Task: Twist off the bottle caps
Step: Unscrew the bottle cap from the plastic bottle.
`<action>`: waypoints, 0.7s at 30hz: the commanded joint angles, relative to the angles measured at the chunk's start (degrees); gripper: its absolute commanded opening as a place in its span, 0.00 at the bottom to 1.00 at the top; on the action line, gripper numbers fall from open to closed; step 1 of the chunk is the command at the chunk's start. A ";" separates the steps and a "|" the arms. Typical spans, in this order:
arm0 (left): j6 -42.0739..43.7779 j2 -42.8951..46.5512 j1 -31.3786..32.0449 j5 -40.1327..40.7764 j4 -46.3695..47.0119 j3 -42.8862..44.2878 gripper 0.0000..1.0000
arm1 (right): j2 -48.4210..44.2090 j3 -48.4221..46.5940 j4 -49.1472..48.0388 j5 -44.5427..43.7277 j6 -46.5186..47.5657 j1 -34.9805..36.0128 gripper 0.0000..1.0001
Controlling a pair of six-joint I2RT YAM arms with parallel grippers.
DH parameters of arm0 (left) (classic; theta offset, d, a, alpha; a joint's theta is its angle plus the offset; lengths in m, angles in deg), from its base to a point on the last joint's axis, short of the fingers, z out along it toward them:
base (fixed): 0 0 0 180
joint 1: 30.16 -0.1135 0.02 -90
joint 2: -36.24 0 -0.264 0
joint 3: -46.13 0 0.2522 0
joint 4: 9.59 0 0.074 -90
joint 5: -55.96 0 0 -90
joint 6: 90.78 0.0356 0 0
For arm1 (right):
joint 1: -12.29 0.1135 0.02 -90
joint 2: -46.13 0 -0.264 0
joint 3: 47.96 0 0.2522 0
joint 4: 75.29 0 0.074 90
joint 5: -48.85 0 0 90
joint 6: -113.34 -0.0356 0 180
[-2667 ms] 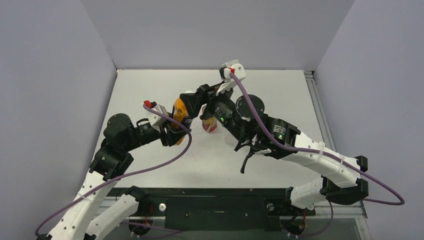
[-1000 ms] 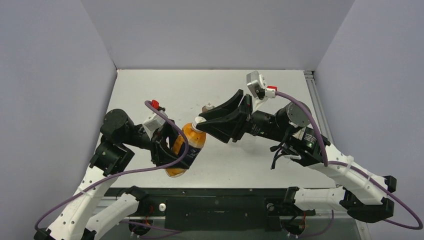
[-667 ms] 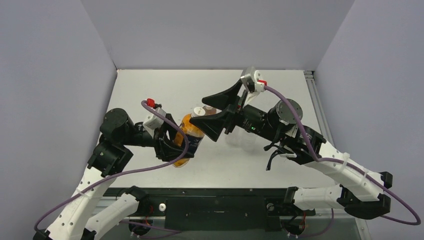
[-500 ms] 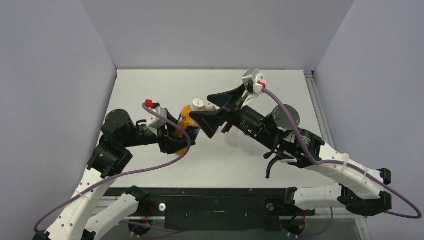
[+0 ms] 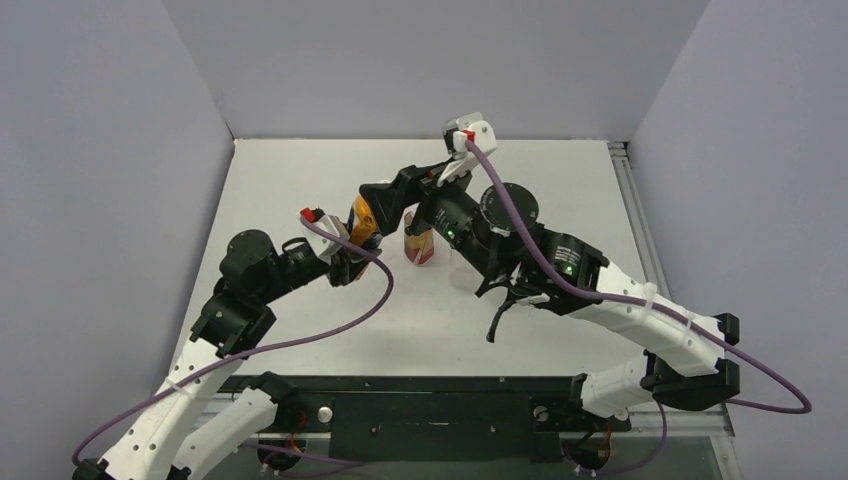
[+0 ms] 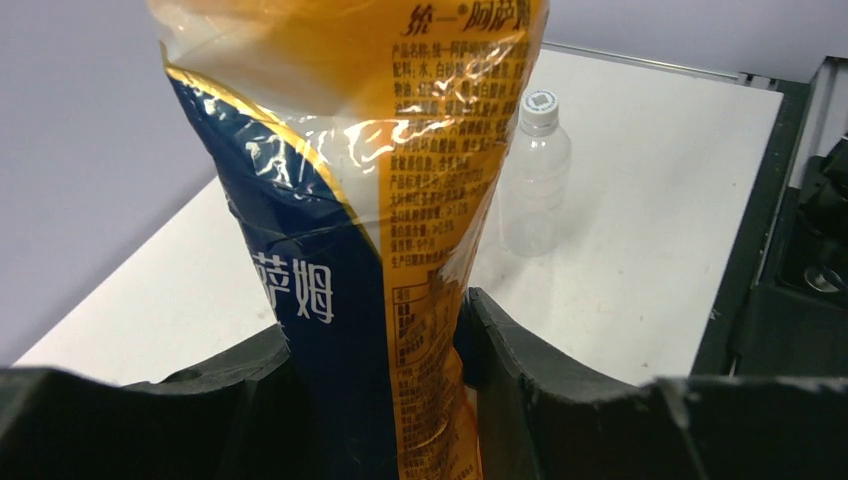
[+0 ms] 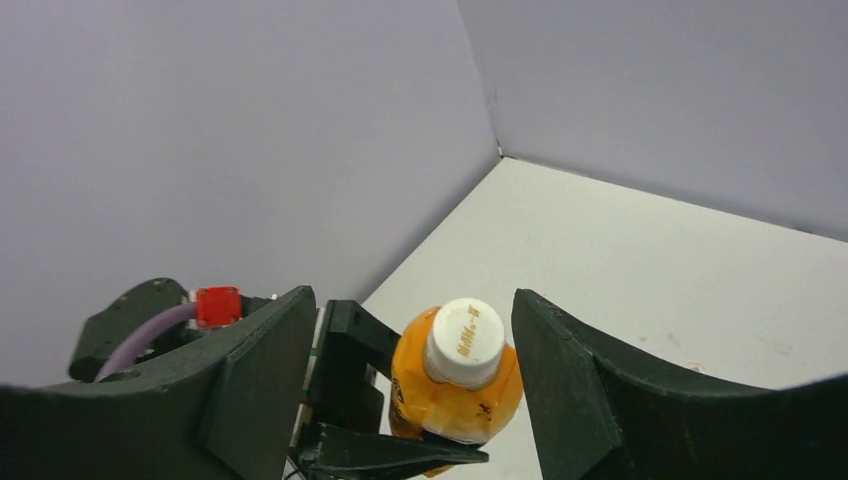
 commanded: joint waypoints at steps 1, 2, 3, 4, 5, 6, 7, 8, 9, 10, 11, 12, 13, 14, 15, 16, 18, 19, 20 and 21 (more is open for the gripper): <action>-0.19 1.24 0.32 2.52 6.77 0.18 0.00 | 1.49 -2.32 2.52 -4.65 -0.64 0.49 0.66; -0.55 1.57 0.32 2.48 6.98 0.04 0.00 | 1.62 -2.12 2.40 -4.81 -0.80 0.45 0.65; -0.68 1.62 0.32 2.40 7.01 -0.19 0.00 | 1.82 -1.92 2.04 -4.82 -0.90 0.42 0.65; -0.83 1.73 0.32 2.33 6.99 -0.28 0.00 | 1.94 -1.83 1.81 -4.61 -1.04 0.37 0.63; -0.87 1.79 0.32 2.28 7.02 -0.34 0.00 | 2.02 -1.65 1.37 -4.41 -1.15 0.40 0.62; -1.07 1.90 0.32 2.22 7.00 -0.35 0.00 | 2.07 -1.60 1.21 -4.13 -1.23 0.40 0.60; -1.16 1.92 0.32 2.08 6.98 -0.36 0.00 | 2.13 -1.50 0.80 -3.69 -1.33 0.41 0.59; -1.23 2.00 0.32 1.99 6.90 -0.36 0.00 | 2.17 -1.49 0.61 -3.51 -1.45 0.41 0.56; -1.32 2.06 0.32 1.93 6.93 -0.36 0.00 | 2.17 -1.47 0.37 -3.14 -1.53 0.41 0.54; -1.37 2.04 0.32 1.92 6.88 -0.36 0.00 | 2.18 -1.47 0.27 -2.97 -1.68 0.41 0.51; -1.46 2.08 0.32 1.87 6.83 -0.36 0.00 | 2.18 -1.47 0.04 -2.72 -1.73 0.41 0.49; -1.49 2.11 0.32 1.83 6.82 -0.47 0.00 | 2.18 -1.47 -0.03 -2.59 -1.88 0.41 0.46; -1.56 2.11 0.32 1.83 6.80 -0.46 0.00 | 2.18 -1.40 -0.02 -2.38 -1.99 0.36 0.44; -1.58 2.11 0.32 1.78 6.79 -0.38 0.00 | 2.20 -1.39 -0.03 -2.20 -2.06 0.29 0.42; -1.67 2.12 0.32 1.80 6.74 -0.37 0.00 | 2.28 -1.32 0.02 -1.86 -2.27 0.21 0.41; -1.68 2.05 0.32 1.75 6.62 -0.30 0.00 | 2.29 -1.26 0.06 -1.72 -2.43 0.05 0.37; -1.69 2.04 0.32 1.65 6.29 -0.21 0.00 | 2.38 -1.17 0.11 -1.37 -2.56 -0.04 0.31; -1.74 2.03 0.32 1.60 6.18 -0.20 0.00 | 2.37 -1.02 0.05 -1.28 -2.62 -0.04 0.28; -1.76 2.03 0.32 1.63 6.11 -0.19 0.00 | 2.32 -0.92 0.03 -0.91 -2.64 -0.14 0.23; -1.95 2.03 0.32 1.64 6.17 -0.19 0.00 | 2.25 -0.89 0.05 -0.76 -2.73 -0.22 0.17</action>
